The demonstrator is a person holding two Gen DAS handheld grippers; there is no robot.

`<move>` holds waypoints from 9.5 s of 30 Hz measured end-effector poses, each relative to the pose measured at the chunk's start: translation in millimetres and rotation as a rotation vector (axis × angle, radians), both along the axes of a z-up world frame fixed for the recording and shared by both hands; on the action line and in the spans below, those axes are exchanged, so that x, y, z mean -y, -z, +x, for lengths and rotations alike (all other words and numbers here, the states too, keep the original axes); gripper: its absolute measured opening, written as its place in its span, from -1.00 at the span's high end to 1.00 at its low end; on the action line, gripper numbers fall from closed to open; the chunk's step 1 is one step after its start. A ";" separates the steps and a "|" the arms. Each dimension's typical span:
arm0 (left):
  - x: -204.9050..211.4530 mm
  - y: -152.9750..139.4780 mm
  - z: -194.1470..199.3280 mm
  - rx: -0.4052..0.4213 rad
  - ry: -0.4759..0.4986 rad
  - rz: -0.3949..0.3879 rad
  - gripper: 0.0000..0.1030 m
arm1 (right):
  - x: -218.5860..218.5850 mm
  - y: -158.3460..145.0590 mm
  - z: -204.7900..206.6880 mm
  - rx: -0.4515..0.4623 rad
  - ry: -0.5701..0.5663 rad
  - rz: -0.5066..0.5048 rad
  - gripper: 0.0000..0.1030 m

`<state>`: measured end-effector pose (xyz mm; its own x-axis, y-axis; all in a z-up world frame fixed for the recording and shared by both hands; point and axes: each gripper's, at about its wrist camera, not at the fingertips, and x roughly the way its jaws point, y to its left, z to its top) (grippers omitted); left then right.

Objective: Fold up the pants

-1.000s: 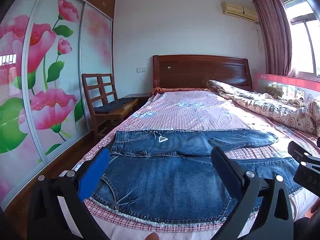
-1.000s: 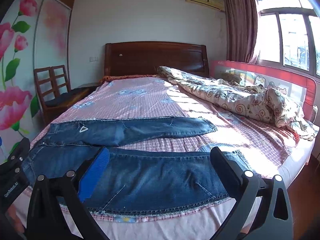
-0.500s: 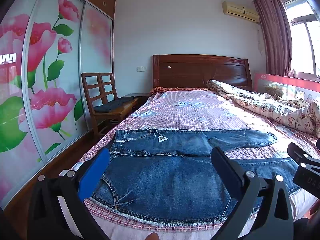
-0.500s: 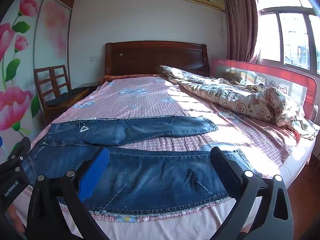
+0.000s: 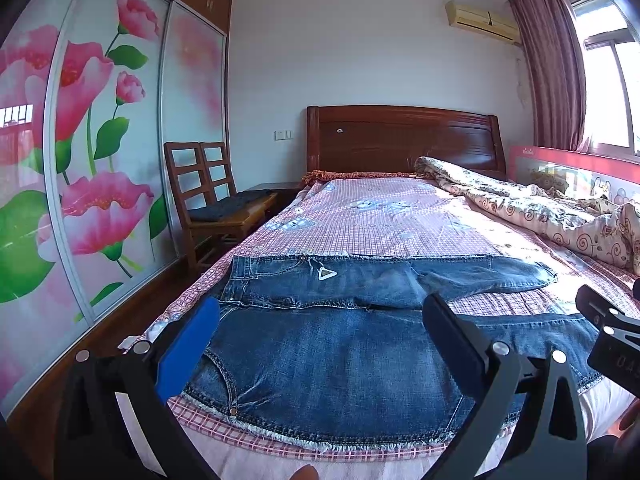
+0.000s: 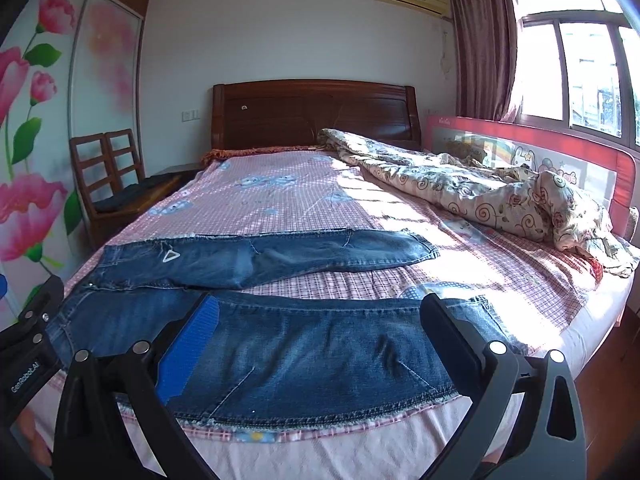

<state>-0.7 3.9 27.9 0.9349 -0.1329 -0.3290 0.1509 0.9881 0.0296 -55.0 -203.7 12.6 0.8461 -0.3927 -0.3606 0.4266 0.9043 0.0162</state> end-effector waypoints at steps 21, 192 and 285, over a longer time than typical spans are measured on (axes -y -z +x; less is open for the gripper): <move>-0.2 13.9 14.7 -0.047 -0.006 0.011 -0.96 | -1.1 13.2 17.8 -0.060 -0.009 -0.026 -0.94; -195.4 159.5 225.9 -0.758 -0.324 -1.128 0.82 | 264.7 82.9 -50.9 -0.127 0.056 0.941 -0.16; -57.9 38.2 218.3 -0.403 0.510 -0.559 -0.96 | 275.1 120.9 -34.0 -0.208 0.075 0.968 -0.40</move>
